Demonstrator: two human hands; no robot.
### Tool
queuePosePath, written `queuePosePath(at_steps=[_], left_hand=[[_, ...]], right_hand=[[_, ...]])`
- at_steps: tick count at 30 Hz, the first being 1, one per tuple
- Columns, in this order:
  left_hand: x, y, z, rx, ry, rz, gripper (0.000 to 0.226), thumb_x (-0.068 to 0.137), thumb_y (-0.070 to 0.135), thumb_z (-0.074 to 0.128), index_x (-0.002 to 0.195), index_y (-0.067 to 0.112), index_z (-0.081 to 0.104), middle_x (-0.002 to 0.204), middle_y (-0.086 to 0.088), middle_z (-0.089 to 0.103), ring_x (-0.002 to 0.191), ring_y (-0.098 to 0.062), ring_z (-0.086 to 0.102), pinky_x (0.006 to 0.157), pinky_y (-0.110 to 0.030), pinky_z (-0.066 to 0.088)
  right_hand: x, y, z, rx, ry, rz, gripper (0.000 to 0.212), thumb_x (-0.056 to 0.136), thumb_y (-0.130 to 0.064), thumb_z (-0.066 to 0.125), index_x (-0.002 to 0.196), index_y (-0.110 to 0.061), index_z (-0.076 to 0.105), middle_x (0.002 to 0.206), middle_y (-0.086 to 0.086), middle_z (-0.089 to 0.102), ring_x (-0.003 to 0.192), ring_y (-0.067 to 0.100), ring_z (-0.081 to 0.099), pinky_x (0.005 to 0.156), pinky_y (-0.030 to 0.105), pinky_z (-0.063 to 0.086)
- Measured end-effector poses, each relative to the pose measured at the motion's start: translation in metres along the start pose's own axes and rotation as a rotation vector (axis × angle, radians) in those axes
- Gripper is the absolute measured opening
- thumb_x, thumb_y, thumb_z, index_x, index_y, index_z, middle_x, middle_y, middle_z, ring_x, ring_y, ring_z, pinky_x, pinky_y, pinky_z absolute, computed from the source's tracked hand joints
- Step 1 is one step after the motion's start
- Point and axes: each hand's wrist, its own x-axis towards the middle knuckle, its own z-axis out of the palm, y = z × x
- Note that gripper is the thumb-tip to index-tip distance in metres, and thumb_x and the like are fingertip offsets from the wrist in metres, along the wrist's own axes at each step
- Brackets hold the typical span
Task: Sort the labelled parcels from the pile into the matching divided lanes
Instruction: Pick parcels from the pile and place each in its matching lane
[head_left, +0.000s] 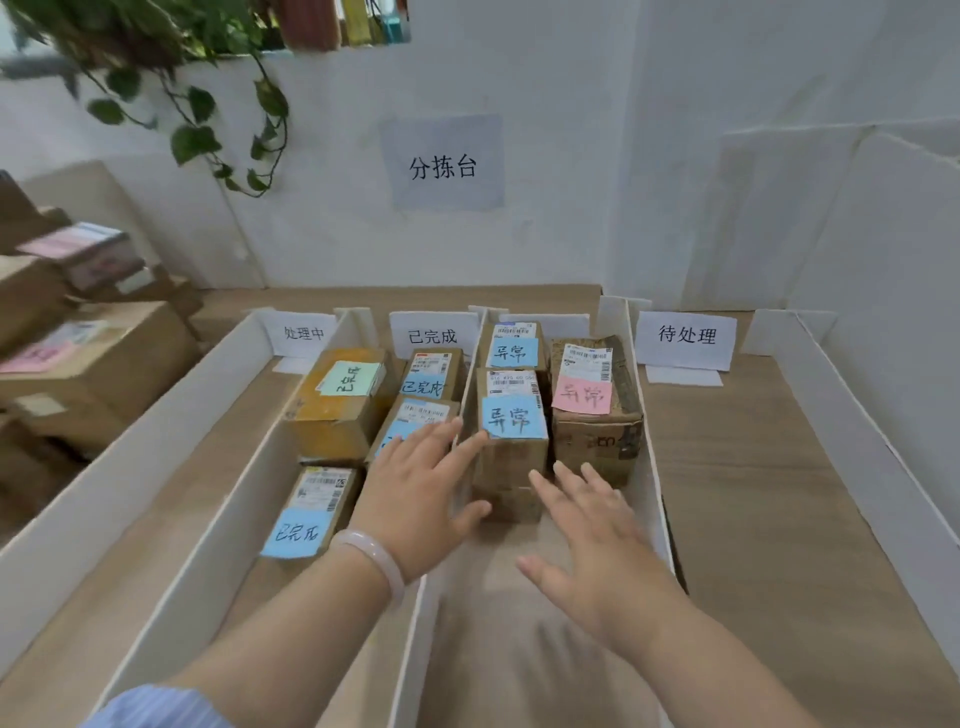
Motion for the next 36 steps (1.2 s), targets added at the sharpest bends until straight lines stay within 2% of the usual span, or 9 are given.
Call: queuePosePath(at_steps=[3,9,11,14,19,23,26,33,36], left_hand=[[-0.047,-0.041,-0.018,0.021,0.062,-0.102,0.071,0.075,0.065,0.042,0.136,0.031,0.054,0.141,-0.002,0.056,0.129,-0.027,0.053,0.103,-0.052,0.043],[-0.151,-0.126,-0.061,0.055,0.155,-0.242,0.071,0.075,0.064,0.045,0.136,0.029,0.052,0.134,-0.004,0.061,0.121,-0.028,0.06,0.094,-0.053,0.05],[-0.195,-0.16,-0.077,0.075,0.168,-0.3,0.07,0.076,0.064,0.044,0.137,0.031,0.047,0.135,-0.004,0.06,0.121,-0.027,0.06,0.095,-0.052,0.05],[-0.261,-0.21,-0.103,0.121,0.182,-0.4,0.07,0.077,0.066,0.044,0.137,0.03,0.051,0.136,-0.003,0.059,0.122,-0.026,0.059,0.097,-0.049,0.048],[-0.372,-0.286,-0.141,0.165,0.188,-0.517,0.072,0.076,0.067,0.042,0.138,0.032,0.051,0.138,0.001,0.057,0.126,-0.022,0.056,0.099,-0.049,0.046],[-0.446,-0.346,-0.158,0.159,0.212,-0.606,0.071,0.077,0.067,0.045,0.138,0.033,0.051,0.139,0.0,0.056,0.124,-0.023,0.057,0.096,-0.05,0.049],[-0.487,-0.377,-0.161,0.114,0.228,-0.649,0.07,0.076,0.064,0.047,0.138,0.032,0.048,0.137,-0.003,0.057,0.121,-0.026,0.058,0.092,-0.053,0.053],[-0.534,-0.445,-0.157,0.093,0.222,-0.755,0.069,0.078,0.068,0.044,0.139,0.035,0.048,0.139,0.0,0.055,0.126,-0.025,0.055,0.097,-0.05,0.047],[-0.536,-0.476,-0.147,0.089,0.21,-0.787,0.068,0.079,0.068,0.044,0.141,0.038,0.045,0.143,0.002,0.052,0.13,-0.024,0.052,0.101,-0.048,0.044]], right_hand=[[0.003,-0.052,0.006,0.035,-0.041,-0.07,0.076,0.092,-0.063,0.042,0.151,-0.044,-0.002,0.16,-0.018,-0.011,0.145,0.005,-0.022,0.12,0.036,-0.011],[0.005,-0.173,0.026,0.032,-0.022,-0.237,0.078,0.092,-0.061,0.045,0.152,-0.043,-0.003,0.154,-0.026,-0.011,0.146,0.004,-0.017,0.119,0.031,-0.013],[0.005,-0.218,0.043,0.015,0.0,-0.294,0.079,0.091,-0.063,0.043,0.151,-0.043,-0.004,0.155,-0.025,-0.01,0.146,0.004,-0.017,0.119,0.031,-0.013],[-0.004,-0.297,0.073,0.025,-0.002,-0.364,0.08,0.087,-0.068,0.037,0.15,-0.045,-0.005,0.16,-0.02,-0.009,0.144,0.001,-0.02,0.118,0.029,-0.013],[-0.034,-0.434,0.121,-0.005,-0.063,-0.495,0.079,0.092,-0.063,0.04,0.151,-0.043,-0.009,0.16,-0.017,-0.013,0.146,0.005,-0.019,0.115,0.028,-0.015],[-0.047,-0.517,0.159,0.008,-0.038,-0.563,0.082,0.081,-0.074,0.024,0.151,-0.043,-0.008,0.161,-0.017,-0.009,0.147,0.005,-0.015,0.111,0.024,-0.016],[-0.057,-0.566,0.186,0.048,-0.094,-0.602,0.075,0.094,-0.06,0.041,0.152,-0.042,-0.003,0.161,-0.016,-0.007,0.147,0.005,-0.013,0.114,0.026,-0.012],[-0.037,-0.637,0.234,0.055,-0.222,-0.585,0.068,0.096,-0.06,0.035,0.151,-0.046,-0.001,0.16,-0.022,-0.008,0.147,0.003,-0.013,0.122,0.034,0.0],[-0.013,-0.659,0.252,0.054,-0.255,-0.553,0.068,0.096,-0.059,0.037,0.151,-0.046,-0.001,0.16,-0.02,-0.007,0.148,0.005,-0.012,0.122,0.036,-0.001]])
